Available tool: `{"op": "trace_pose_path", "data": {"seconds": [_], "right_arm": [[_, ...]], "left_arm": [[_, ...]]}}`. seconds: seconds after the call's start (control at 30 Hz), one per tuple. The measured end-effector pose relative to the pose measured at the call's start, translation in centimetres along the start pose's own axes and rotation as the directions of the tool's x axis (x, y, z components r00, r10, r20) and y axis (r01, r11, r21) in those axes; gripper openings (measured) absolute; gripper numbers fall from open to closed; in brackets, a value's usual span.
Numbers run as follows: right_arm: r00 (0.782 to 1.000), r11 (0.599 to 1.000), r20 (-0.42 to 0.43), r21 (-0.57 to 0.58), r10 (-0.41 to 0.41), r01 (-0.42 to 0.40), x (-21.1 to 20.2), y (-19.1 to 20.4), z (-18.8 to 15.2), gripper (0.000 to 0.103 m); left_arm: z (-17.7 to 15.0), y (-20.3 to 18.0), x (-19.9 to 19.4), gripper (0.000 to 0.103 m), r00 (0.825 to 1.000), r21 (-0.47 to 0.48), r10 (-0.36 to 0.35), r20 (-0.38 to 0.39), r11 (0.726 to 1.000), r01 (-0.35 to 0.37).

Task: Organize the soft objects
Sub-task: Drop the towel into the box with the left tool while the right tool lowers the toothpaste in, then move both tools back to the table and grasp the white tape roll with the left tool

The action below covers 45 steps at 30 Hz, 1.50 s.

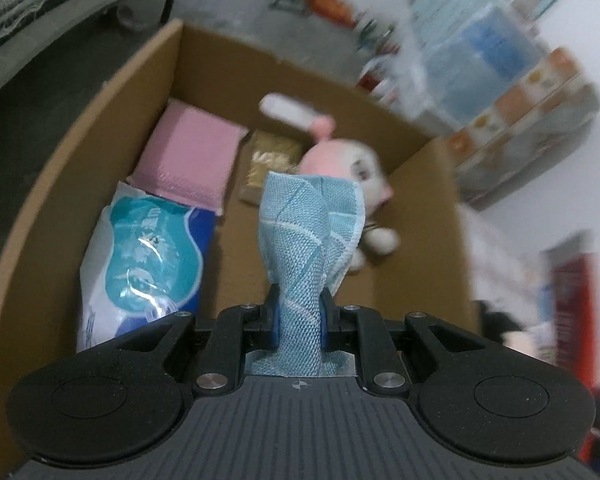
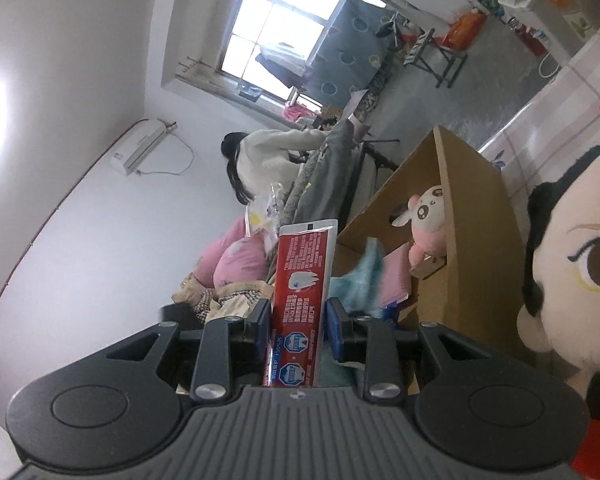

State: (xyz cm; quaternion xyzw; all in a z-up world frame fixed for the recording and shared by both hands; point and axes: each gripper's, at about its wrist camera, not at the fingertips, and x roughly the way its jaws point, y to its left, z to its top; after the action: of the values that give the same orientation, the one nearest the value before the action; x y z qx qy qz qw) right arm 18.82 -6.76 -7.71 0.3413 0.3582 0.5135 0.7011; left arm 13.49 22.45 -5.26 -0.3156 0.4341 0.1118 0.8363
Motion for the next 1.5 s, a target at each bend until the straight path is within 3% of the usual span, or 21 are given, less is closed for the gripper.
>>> {"op": "trace_pose_path", "data": {"seconds": [0.2, 0.33, 0.5, 0.57, 0.8, 0.97, 1.1, 1.17, 1.23, 1.33, 1.4, 1.5], "right_arm": [[1.000, 1.000, -0.008, -0.007, -0.015, 0.015, 1.0, -0.6, -0.4, 0.060], [1.000, 1.000, -0.007, 0.003, -0.022, 0.023, 0.9, -1.3, -0.5, 0.060], [0.999, 0.999, -0.009, -0.007, -0.044, 0.044, 0.1, -1.0, -0.6, 0.060], [0.998, 0.998, -0.009, -0.012, -0.056, 0.056, -0.1, -0.7, -0.6, 0.060], [0.994, 0.992, -0.029, -0.065, -0.108, 0.106, 0.8, 1.1, -0.8, 0.060], [0.977, 0.970, -0.053, -0.145, -0.207, 0.198, 3.2, 2.8, -0.6, 0.060], [0.935, 0.905, -0.048, -0.274, -0.352, 0.327, 6.1, 4.4, -0.8, 0.061], [0.892, 0.831, -0.015, -0.371, -0.451, 0.414, 7.8, 5.4, -1.2, 0.061], [0.834, 0.730, 0.027, -0.469, -0.550, 0.497, 9.7, 6.0, -1.9, 0.061], [0.783, 0.614, 0.102, -0.562, -0.613, 0.554, 11.3, 6.7, -3.2, 0.061], [0.773, 0.583, 0.127, -0.583, -0.622, 0.565, 11.5, 7.0, -3.8, 0.061], [0.782, 0.607, 0.113, -0.567, -0.613, 0.558, 11.0, 6.9, -4.2, 0.061]], "left_arm": [[0.9, 0.4, 4.0, 0.018, 0.995, 0.035, 0.099, -0.028, 0.995, -0.098], [1.2, 0.7, 5.1, 0.025, 0.996, 0.031, 0.080, -0.035, 0.996, -0.079], [1.5, 1.3, 3.2, 0.066, 1.000, -0.024, 0.006, 0.029, 1.000, -0.006], [1.4, 1.5, 1.7, 0.072, 0.998, -0.030, -0.007, 0.057, 1.000, 0.009], [0.0, 3.5, -4.6, 0.075, 0.988, -0.101, -0.036, 0.152, 0.994, 0.052], [-0.8, 4.5, -6.7, 0.077, 0.978, -0.121, -0.059, 0.200, 0.989, 0.085], [-1.4, 5.5, -7.6, 0.077, 0.971, -0.129, -0.074, 0.227, 0.986, 0.105], [-1.7, 5.8, -7.9, 0.077, 0.969, -0.126, -0.072, 0.235, 0.987, 0.103], [-1.9, 6.1, -8.0, 0.078, 0.969, -0.132, -0.078, 0.234, 0.985, 0.112], [-2.3, 6.5, -8.2, 0.078, 0.968, -0.138, -0.087, 0.235, 0.983, 0.122], [-2.4, 6.3, -8.3, 0.078, 0.968, -0.132, -0.081, 0.237, 0.985, 0.115], [-2.6, 5.8, -8.4, 0.078, 0.968, -0.119, -0.072, 0.239, 0.988, 0.103]]}}
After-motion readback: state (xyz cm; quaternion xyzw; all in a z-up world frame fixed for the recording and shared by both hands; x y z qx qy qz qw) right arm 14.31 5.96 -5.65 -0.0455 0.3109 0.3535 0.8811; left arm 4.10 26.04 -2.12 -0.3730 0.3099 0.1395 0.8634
